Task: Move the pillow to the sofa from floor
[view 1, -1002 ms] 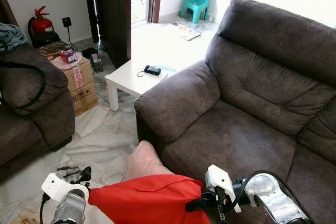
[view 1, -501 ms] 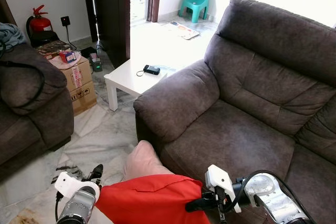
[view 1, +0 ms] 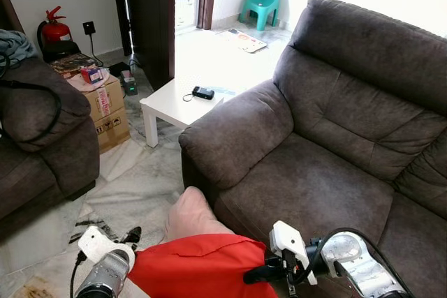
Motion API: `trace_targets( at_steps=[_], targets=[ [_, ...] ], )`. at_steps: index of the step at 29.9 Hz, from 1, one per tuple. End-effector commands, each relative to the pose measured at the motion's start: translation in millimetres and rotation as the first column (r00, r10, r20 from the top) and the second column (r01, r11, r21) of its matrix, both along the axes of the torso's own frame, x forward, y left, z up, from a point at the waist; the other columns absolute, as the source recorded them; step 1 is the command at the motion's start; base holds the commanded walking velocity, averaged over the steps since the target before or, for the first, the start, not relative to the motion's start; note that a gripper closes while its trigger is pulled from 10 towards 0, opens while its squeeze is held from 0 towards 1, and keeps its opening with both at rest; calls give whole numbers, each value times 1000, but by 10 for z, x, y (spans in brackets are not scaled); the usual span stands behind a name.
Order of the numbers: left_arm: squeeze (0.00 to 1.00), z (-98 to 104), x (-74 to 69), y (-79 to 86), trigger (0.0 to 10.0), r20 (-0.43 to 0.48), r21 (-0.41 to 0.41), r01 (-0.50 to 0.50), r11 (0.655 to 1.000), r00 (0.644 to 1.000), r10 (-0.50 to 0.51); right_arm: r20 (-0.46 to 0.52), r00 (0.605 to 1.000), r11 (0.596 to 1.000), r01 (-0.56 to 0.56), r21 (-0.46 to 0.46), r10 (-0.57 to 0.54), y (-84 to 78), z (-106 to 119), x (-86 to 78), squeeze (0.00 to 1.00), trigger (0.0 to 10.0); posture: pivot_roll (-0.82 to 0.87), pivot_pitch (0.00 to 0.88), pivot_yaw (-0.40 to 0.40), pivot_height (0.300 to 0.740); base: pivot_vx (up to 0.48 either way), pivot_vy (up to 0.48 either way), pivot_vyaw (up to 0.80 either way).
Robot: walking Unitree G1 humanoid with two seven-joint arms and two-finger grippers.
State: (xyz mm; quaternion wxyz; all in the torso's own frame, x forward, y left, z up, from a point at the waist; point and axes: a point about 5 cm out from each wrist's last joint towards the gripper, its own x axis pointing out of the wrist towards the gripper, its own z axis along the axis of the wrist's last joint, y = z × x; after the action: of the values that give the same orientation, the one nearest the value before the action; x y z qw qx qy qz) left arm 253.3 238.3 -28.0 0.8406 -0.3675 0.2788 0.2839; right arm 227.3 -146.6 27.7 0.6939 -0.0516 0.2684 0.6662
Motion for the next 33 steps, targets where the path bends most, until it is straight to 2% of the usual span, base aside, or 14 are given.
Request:
trace_targets(
  at_steps=[1, 2, 9, 12, 14, 20, 24, 29, 33],
  targets=[
    [0, -13, -8, -10, 10000, -29, 4, -37, 999, 999, 37, 66, 998, 999, -7, 38, 4, 22, 129, 106, 0, 10000, 195, 0, -145, 740, 0, 0, 0],
    [0, -34, -22, -18, 10000, -49, -22, -62, 998, 997, 61, 65, 998, 999, -6, 36, 4, 21, 125, 109, 0, 10000, 194, 0, -146, 740, 0, 0, 0],
    [0, -99, -50, -132, 10000, -119, -122, -58, 991, 992, 44, 65, 998, 1000, -7, 31, 5, 21, 117, 113, 0, 10000, 196, 0, -146, 740, 0, 0, 0],
    [0, -91, -35, -130, 10000, -120, -118, -29, 993, 993, 15, 66, 998, 1000, -7, 29, 5, 21, 115, 114, 0, 10000, 193, 0, -146, 740, 0, 0, 0],
    [0, -86, -15, -158, 10000, -131, -185, -97, 978, 989, 73, 66, 998, 1000, -9, 29, 7, 22, 112, 116, 0, 10000, 195, 0, -147, 740, 0, 0, 0],
    [0, -119, -48, -185, 10000, -160, -205, -118, 972, 983, 86, 72, 997, 999, -10, 40, 7, 27, 138, 125, 0, 10000, 191, 0, -146, 740, 0, 0, 0],
    [0, -145, -78, -202, 10000, -173, -246, -129, 961, 981, 88, 75, 997, 999, -13, 47, 9, 20, 161, 128, 0, 10000, 188, 0, -146, 740, 0, 0, 0],
    [0, -133, -43, -300, 10000, -136, -328, -52, 943, 991, 7, 81, 997, 999, -9, 48, 5, 16, 171, 146, 0, 10000, 186, 0, -145, 740, 0, 0, 0],
    [0, -157, -77, -294, 10000, -161, -328, -57, 943, 987, 4, 87, 996, 998, -13, 54, 8, 33, 190, 158, 0, 10000, 186, 0, -143, 740, 0, 0, 0]
  ],
)
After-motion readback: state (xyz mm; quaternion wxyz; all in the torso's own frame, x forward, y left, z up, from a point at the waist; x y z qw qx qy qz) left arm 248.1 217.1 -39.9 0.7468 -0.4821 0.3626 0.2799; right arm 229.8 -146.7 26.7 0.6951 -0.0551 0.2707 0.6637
